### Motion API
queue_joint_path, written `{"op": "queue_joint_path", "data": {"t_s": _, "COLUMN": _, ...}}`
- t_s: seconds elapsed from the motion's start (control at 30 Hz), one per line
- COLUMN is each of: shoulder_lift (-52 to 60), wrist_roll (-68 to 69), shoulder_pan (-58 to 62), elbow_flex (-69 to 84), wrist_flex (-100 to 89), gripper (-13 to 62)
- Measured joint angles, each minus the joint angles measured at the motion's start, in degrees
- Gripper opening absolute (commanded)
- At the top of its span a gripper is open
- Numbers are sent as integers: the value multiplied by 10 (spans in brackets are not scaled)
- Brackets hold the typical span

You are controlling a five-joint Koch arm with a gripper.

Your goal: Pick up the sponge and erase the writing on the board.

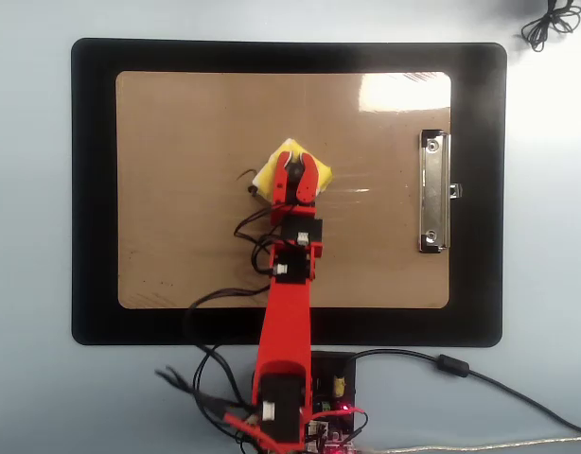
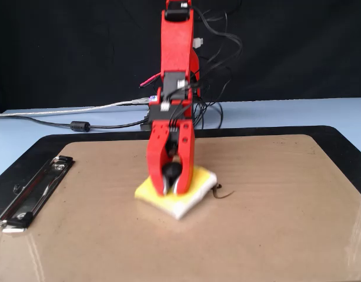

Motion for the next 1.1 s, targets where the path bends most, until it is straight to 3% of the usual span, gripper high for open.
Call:
{"op": "queue_joint_path", "data": {"t_s": 0.07, "shoulder_lift": 118, "wrist_roll": -24, "shoulder_pan": -25, "elbow_flex": 127, "wrist_flex": 5, "gripper": -81}}
{"op": "queue_joint_path", "data": {"t_s": 0.17, "shoulder_lift": 171, "wrist_roll": -48, "shoulder_pan": -48, "elbow_flex": 137, "wrist_flex": 32, "gripper": -81}}
{"op": "queue_joint_path", "data": {"t_s": 0.27, "shoulder_lift": 129, "wrist_roll": -54, "shoulder_pan": -60, "elbow_flex": 74, "wrist_flex": 72, "gripper": -81}}
{"op": "queue_joint_path", "data": {"t_s": 0.4, "shoulder_lift": -12, "wrist_roll": -59, "shoulder_pan": -69, "elbow_flex": -83, "wrist_flex": 70, "gripper": -81}}
{"op": "queue_joint_path", "data": {"t_s": 0.5, "shoulder_lift": -45, "wrist_roll": -62, "shoulder_pan": -88, "elbow_flex": -109, "wrist_flex": 70, "gripper": -81}}
{"op": "queue_joint_path", "data": {"t_s": 0.57, "shoulder_lift": -14, "wrist_roll": -63, "shoulder_pan": -91, "elbow_flex": -69, "wrist_flex": 66, "gripper": -81}}
{"op": "queue_joint_path", "data": {"t_s": 0.73, "shoulder_lift": 185, "wrist_roll": -64, "shoulder_pan": -95, "elbow_flex": 155, "wrist_flex": 67, "gripper": -81}}
{"op": "queue_joint_path", "data": {"t_s": 0.8, "shoulder_lift": 204, "wrist_roll": -66, "shoulder_pan": -97, "elbow_flex": 167, "wrist_flex": 69, "gripper": -81}}
{"op": "queue_joint_path", "data": {"t_s": 0.9, "shoulder_lift": 149, "wrist_roll": -66, "shoulder_pan": -97, "elbow_flex": 98, "wrist_flex": 82, "gripper": -81}}
{"op": "queue_joint_path", "data": {"t_s": 1.0, "shoulder_lift": -16, "wrist_roll": -66, "shoulder_pan": -99, "elbow_flex": -98, "wrist_flex": 69, "gripper": -81}}
{"op": "queue_joint_path", "data": {"t_s": 1.1, "shoulder_lift": -99, "wrist_roll": -66, "shoulder_pan": -102, "elbow_flex": -185, "wrist_flex": 69, "gripper": -81}}
